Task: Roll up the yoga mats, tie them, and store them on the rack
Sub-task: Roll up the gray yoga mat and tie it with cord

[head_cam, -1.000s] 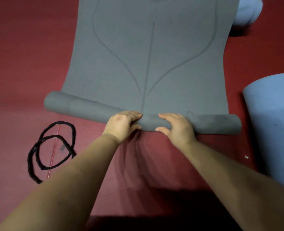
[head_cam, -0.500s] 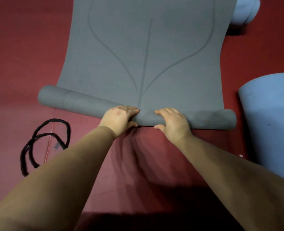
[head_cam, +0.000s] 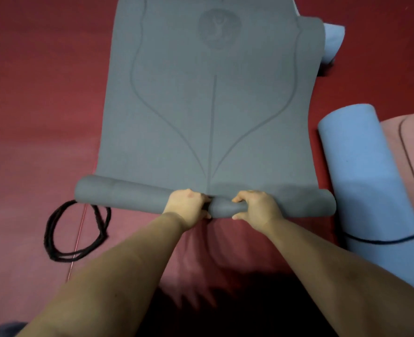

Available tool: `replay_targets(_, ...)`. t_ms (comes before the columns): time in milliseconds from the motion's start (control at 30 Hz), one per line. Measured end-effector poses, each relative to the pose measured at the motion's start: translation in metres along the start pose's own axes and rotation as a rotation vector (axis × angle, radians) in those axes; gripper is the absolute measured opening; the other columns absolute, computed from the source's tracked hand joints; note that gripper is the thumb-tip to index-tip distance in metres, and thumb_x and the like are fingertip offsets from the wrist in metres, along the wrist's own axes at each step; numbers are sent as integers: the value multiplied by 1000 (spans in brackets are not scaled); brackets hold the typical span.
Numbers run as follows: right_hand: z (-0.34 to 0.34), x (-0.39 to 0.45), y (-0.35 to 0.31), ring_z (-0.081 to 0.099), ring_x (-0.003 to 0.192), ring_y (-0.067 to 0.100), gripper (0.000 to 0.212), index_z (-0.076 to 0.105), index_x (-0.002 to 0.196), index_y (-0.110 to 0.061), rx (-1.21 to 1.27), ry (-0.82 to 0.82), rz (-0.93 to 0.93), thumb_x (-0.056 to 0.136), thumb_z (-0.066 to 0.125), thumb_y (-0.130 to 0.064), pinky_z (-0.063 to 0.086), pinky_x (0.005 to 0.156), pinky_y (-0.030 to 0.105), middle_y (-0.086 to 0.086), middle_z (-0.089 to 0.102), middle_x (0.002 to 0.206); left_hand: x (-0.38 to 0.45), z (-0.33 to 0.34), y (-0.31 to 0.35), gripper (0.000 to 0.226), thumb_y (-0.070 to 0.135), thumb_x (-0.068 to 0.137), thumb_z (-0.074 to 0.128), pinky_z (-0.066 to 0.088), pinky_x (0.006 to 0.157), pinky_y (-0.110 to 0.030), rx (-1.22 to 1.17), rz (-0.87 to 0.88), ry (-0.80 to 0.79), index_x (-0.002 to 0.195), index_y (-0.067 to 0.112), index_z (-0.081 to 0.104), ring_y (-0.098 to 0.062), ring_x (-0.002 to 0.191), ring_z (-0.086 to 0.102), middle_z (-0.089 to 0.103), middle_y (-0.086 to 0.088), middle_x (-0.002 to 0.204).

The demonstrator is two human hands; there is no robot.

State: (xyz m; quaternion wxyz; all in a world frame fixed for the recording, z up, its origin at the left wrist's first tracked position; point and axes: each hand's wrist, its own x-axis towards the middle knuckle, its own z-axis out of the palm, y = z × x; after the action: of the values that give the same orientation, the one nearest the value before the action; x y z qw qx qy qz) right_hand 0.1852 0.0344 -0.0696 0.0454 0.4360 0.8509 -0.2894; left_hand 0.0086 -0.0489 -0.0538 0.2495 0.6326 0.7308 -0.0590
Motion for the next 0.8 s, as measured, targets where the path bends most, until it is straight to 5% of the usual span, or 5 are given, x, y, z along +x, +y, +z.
replay_targets(200, 18, -76, 7, 52, 117, 17, 47, 59, 122, -20, -98, -97, 1, 79, 74, -27, 33, 97, 23, -3, 60, 124, -67, 51, 45, 39, 41, 85, 61, 42, 88, -29, -75, -89, 26, 122, 30, 60, -23, 114, 56, 64, -1, 121)
replay_targets(400, 45, -107, -4, 68, 87, 22, 57, 71, 95, -12, -158, 225, -186, 44, 93, -25, 53, 77, 27, 2, 70, 95, -65, 54, 40, 46, 42, 81, 65, 39, 94, -27, -169, -118, 56, 125, 31, 60, -20, 119, 54, 62, 0, 125)
replay_targets(500, 66, -104, -3, 65, 99, 26, 62, 68, 104, -7, -73, 274, -134, 50, 91, -25, 39, 94, 28, 7, 68, 106, -52, 47, 28, 51, 47, 77, 69, 40, 95, -26, -224, -99, -8, 125, 34, 59, -18, 119, 53, 63, 3, 125)
replay_targets(600, 66, -84, -1, 66, 91, 28, 45, 70, 97, -7, 25, 333, -78, 61, 84, -28, 39, 89, 27, 7, 69, 97, -35, 39, 20, 52, 50, 78, 68, 39, 95, -27, -241, -70, -34, 126, 34, 58, -20, 120, 53, 62, 2, 125)
replay_targets(800, 28, -34, 2, 63, 101, 18, 45, 71, 104, -15, 163, 89, 69, 68, 81, -39, 37, 86, 20, -2, 69, 107, -51, 76, 26, 43, 41, 76, 58, 48, 90, -33, -112, 69, 469, 102, 11, 73, -26, 98, 68, 71, -9, 105)
